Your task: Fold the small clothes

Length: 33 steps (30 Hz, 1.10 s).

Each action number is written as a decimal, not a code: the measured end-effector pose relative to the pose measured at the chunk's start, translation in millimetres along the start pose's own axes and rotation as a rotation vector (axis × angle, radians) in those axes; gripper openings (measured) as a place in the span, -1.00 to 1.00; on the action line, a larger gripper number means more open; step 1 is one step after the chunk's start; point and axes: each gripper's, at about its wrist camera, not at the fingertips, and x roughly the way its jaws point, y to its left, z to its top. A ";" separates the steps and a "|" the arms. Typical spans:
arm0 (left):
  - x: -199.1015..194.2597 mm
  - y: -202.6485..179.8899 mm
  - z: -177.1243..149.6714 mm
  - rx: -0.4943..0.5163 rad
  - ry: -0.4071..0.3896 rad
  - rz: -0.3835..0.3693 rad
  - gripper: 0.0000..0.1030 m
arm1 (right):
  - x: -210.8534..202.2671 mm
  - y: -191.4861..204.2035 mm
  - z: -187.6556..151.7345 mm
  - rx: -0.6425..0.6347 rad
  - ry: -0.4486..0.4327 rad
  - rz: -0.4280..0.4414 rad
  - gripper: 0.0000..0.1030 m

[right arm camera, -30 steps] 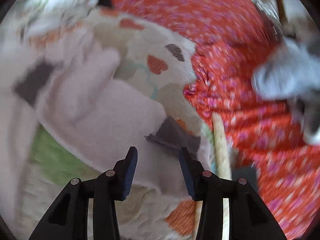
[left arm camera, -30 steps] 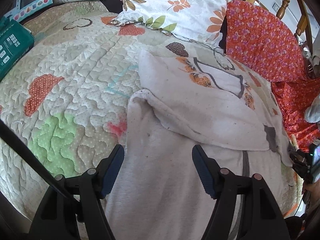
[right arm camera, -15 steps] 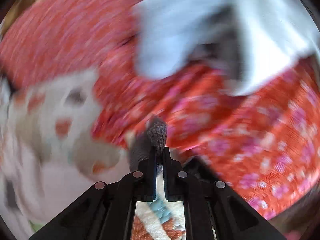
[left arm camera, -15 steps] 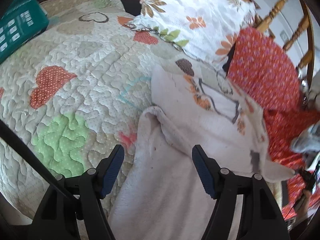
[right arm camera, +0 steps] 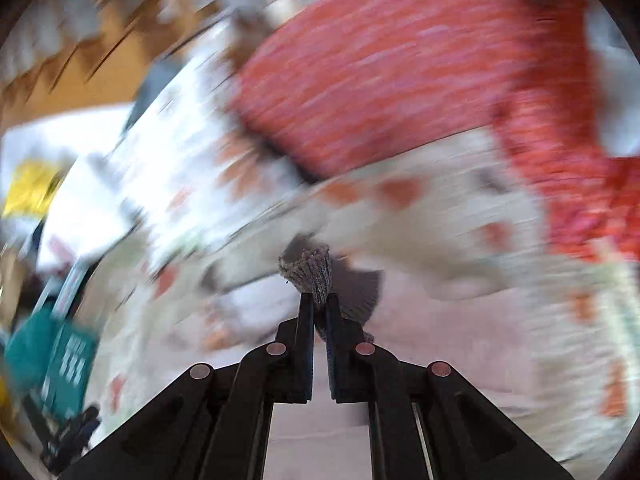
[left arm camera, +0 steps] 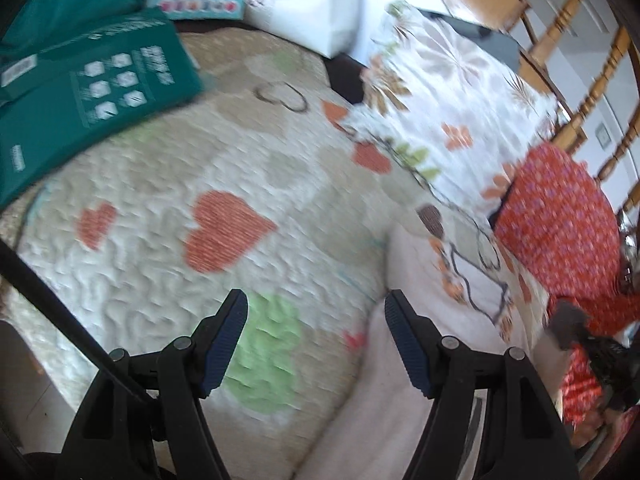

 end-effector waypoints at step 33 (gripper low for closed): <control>19.3 4.2 -2.5 0.019 0.059 0.019 0.39 | 123.5 158.9 -85.2 -0.235 0.304 0.318 -0.87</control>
